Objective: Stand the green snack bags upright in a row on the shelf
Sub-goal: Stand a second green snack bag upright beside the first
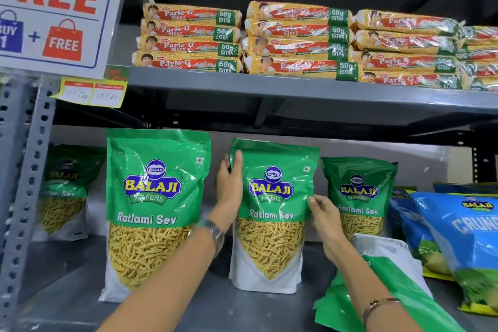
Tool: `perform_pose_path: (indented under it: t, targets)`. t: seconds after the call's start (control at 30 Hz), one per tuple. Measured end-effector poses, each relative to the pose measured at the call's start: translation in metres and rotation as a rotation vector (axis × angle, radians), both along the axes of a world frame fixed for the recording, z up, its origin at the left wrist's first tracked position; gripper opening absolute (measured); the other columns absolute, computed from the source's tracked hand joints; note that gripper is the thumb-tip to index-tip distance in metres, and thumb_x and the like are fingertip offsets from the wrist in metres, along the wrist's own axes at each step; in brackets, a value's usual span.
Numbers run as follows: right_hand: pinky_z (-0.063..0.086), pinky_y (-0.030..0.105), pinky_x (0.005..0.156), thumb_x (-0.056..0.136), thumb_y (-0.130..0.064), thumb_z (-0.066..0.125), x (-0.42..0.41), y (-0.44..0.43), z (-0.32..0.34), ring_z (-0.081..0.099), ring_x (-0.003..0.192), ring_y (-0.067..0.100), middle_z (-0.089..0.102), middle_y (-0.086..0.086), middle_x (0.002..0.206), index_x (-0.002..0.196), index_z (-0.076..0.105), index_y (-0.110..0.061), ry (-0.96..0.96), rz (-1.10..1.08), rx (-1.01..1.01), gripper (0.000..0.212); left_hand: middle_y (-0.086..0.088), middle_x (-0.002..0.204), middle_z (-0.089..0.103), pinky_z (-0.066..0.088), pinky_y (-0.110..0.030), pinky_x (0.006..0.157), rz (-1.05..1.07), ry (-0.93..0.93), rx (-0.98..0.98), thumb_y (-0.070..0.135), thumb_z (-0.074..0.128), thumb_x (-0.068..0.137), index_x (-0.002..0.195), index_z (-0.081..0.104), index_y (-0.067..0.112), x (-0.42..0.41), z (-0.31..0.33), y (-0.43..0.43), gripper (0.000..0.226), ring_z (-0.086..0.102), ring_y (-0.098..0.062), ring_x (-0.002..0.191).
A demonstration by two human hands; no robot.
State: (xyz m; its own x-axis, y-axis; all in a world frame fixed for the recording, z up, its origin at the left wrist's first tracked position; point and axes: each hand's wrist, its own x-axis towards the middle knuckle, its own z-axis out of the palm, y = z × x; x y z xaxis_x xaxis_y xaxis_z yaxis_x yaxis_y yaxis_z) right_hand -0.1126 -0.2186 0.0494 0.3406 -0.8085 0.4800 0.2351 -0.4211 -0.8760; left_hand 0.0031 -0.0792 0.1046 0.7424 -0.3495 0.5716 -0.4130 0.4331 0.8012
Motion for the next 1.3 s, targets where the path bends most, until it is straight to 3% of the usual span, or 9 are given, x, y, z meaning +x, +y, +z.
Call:
perform_pose_path:
  t: [0.17,0.3,0.47,0.53,0.63,0.73,1.0,1.2,1.3]
  targets:
    - [0.045,0.044,0.081,0.093,-0.019,0.047,0.006,-0.009,-0.001,0.057,0.091,0.028,0.066,0.015,0.104,0.079,0.056,-0.022,0.047,-0.075,-0.034,0.016,-0.015,0.092,0.061,0.041,-0.028,0.073,0.123,0.279,-0.184,0.032,0.048,0.092,0.108,0.058,0.003,0.008,0.046,-0.015,0.035,0.052,-0.021,0.081]
    - [0.048,0.048,0.086,0.092,-0.020,0.050,0.001,-0.009,0.002,0.060,0.091,0.030,0.068,0.010,0.092,0.087,0.059,-0.015,0.094,-0.141,-0.117,0.011,-0.016,0.114,0.064,0.045,-0.036,0.095,0.195,0.337,-0.208,0.022,0.048,0.093,0.110,0.060,0.004,0.017,0.051,-0.020,0.028,0.058,-0.030,0.105]
    - [0.047,0.051,0.090,0.092,-0.024,0.049,0.003,-0.010,-0.006,0.059,0.094,0.033,0.062,0.004,0.085,0.088,0.057,-0.015,0.068,-0.121,-0.095,0.012,-0.006,0.079,0.060,0.044,-0.029,0.080,0.194,0.264,-0.243,0.036,0.049,0.090,0.093,0.061,0.009,0.015,0.041,-0.022,0.029,0.052,-0.021,0.087]
    - [0.047,0.045,0.090,0.089,-0.032,0.053,-0.002,-0.010,-0.004,0.058,0.099,0.030,0.062,0.007,0.099,0.097,0.056,-0.015,0.029,-0.013,-0.029,0.019,-0.007,0.103,0.062,0.040,-0.028,0.084,0.110,0.241,-0.157,0.048,0.049,0.086,0.112,0.056,0.014,0.012,0.027,-0.022,0.044,0.052,-0.022,0.102]
    - [0.050,0.034,0.079,0.076,-0.040,0.069,-0.013,-0.004,-0.003,0.058,0.104,0.022,0.058,0.006,0.113,0.116,0.044,-0.014,0.130,0.206,0.088,0.054,-0.007,0.150,0.030,0.030,-0.042,0.110,-0.025,0.227,0.090,0.060,0.052,0.077,0.144,0.019,0.020,-0.001,-0.009,-0.013,0.084,0.033,-0.027,0.134]
    - [0.046,0.034,0.086,0.061,-0.039,0.081,-0.016,0.003,-0.013,0.055,0.109,0.022,0.059,0.005,0.119,0.119,0.041,-0.013,0.353,0.279,0.072,0.075,0.005,0.140,0.036,0.032,-0.032,0.105,-0.115,0.184,0.233,0.054,0.061,0.075,0.143,0.018,0.018,-0.013,-0.047,-0.003,0.088,0.036,-0.024,0.132]
    - [0.043,0.039,0.092,0.061,-0.033,0.082,-0.023,0.014,-0.023,0.053,0.109,0.025,0.057,0.010,0.119,0.105,0.045,-0.014,0.354,0.209,0.057,0.061,-0.002,0.131,0.054,0.039,-0.022,0.087,-0.223,-0.037,0.369,0.031,0.073,0.072,0.125,0.041,0.019,-0.005,-0.087,0.021,0.063,0.050,-0.010,0.105]
    - [0.040,0.033,0.083,0.063,-0.037,0.080,-0.039,0.030,-0.026,0.053,0.103,0.022,0.057,0.007,0.112,0.109,0.046,-0.010,0.363,0.206,-0.003,0.063,0.000,0.129,0.055,0.041,-0.033,0.100,-0.204,-0.068,0.387,0.058,0.076,0.047,0.121,0.044,0.025,-0.010,-0.093,0.035,0.087,0.051,-0.016,0.115]
    - [0.044,0.033,0.088,0.057,-0.044,0.081,-0.047,0.036,-0.026,0.056,0.104,0.021,0.059,0.006,0.112,0.112,0.047,-0.009,0.379,0.193,-0.060,0.073,0.011,0.108,0.059,0.047,-0.011,0.077,-0.220,-0.062,0.354,0.040,0.076,0.063,0.113,0.045,0.026,-0.013,-0.096,0.041,0.060,0.055,0.001,0.094]
